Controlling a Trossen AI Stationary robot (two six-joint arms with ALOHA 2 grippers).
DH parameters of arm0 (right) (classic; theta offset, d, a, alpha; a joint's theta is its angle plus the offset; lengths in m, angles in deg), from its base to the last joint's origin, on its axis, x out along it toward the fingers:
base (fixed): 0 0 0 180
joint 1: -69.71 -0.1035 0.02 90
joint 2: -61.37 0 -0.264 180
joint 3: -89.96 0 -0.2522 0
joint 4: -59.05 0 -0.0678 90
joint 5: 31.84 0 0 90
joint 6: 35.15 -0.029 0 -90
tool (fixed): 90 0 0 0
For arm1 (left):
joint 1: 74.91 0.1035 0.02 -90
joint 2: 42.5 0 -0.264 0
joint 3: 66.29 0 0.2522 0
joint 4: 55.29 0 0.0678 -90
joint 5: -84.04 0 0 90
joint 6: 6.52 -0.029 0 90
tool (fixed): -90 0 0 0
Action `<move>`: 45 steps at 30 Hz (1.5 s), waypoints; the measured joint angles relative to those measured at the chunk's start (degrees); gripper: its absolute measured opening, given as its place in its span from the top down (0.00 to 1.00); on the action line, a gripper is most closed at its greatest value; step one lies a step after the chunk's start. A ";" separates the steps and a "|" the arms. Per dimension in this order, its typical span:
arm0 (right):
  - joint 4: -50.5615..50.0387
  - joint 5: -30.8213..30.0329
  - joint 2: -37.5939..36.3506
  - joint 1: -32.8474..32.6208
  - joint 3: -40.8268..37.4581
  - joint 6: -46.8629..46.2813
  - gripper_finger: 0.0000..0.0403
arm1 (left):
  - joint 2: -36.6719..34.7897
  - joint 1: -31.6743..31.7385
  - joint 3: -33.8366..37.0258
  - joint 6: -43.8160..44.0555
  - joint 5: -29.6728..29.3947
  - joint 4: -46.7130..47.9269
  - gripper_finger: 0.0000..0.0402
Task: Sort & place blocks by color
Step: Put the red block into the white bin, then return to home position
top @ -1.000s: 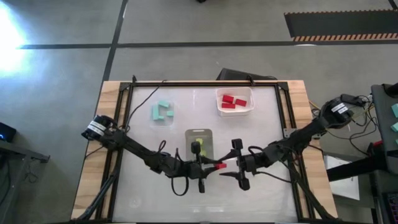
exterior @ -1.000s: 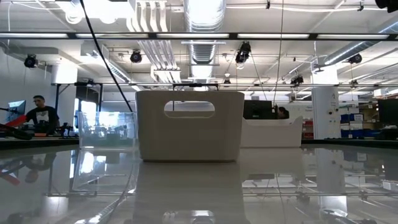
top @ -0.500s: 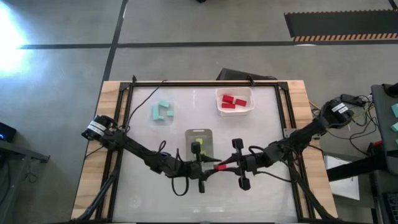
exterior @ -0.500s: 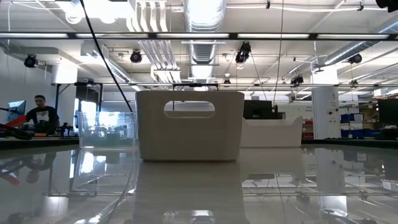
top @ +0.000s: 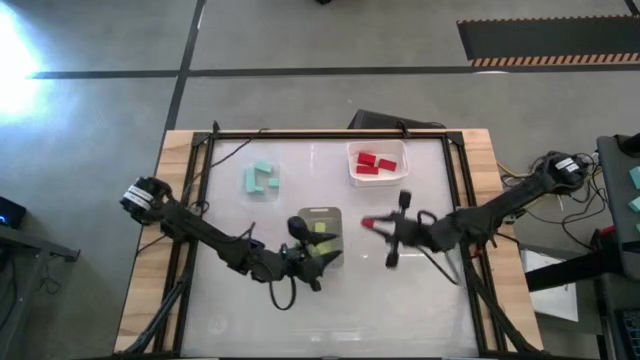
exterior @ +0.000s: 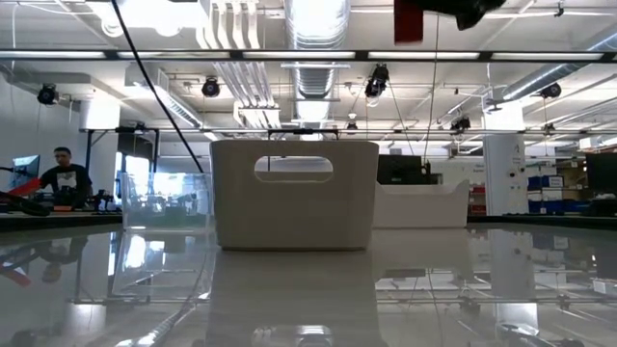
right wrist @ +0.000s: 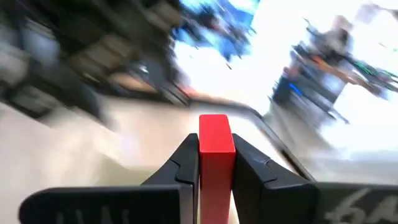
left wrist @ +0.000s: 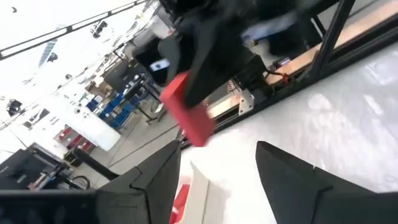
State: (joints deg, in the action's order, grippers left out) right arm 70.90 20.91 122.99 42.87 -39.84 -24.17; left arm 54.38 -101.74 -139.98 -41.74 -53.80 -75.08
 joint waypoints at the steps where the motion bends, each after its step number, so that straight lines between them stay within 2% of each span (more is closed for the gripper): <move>1: -5.11 -1.86 -1.36 1.15 0.78 -1.44 0.89 | -1.15 -0.02 1.03 -0.06 -0.02 0.19 0.52; 5: -29.54 -1.85 -4.58 9.22 8.07 -8.81 0.89 | -5.60 0.12 5.07 1.84 0.02 -1.05 0.52; 8: -45.85 -0.96 -4.19 18.65 14.13 -10.69 0.89 | -8.06 0.24 8.16 5.29 -0.04 -4.17 0.52; 10: -53.16 2.32 -2.49 26.01 17.35 -10.26 0.89 | -9.60 0.24 10.28 7.31 -0.19 -5.06 0.52; 13: -58.35 12.89 0.59 37.66 20.26 -6.34 0.89 | -11.17 0.21 11.91 10.93 -0.06 -5.99 0.52; 16: -58.82 25.61 5.17 48.37 21.87 -1.39 0.89 | -11.62 0.13 12.63 13.71 -0.03 -6.47 0.52; 18: -60.04 32.00 8.88 53.94 23.06 1.16 0.89 | -11.74 -0.09 12.88 13.97 -0.04 -6.17 0.51; 22: -59.64 34.50 15.91 61.64 25.68 4.69 0.89 | -11.74 -0.30 12.84 15.40 0.00 -6.48 0.51; 30: -61.25 34.24 28.29 67.02 30.33 7.08 0.89 | -11.74 -0.28 13.40 15.56 0.13 -6.48 0.51; 34: -62.95 34.26 31.83 67.19 31.91 6.66 0.79 | -11.74 -0.31 13.40 15.58 0.13 -6.43 0.51; 39: -63.61 34.24 31.83 67.12 32.52 4.64 0.65 | -11.85 -0.29 13.87 15.14 0.07 -5.52 0.52; 42: -64.56 34.67 29.18 66.80 31.84 3.47 0.63 | -13.77 -0.31 15.21 16.12 0.05 0.50 0.54; 45: -64.40 34.78 25.08 65.54 29.99 2.21 0.64 | -17.31 -0.20 16.80 21.96 1.04 8.52 0.58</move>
State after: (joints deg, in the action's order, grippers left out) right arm 6.50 55.69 148.07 108.41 -9.85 -21.96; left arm 37.07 -101.93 -123.18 -19.79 -52.76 -66.57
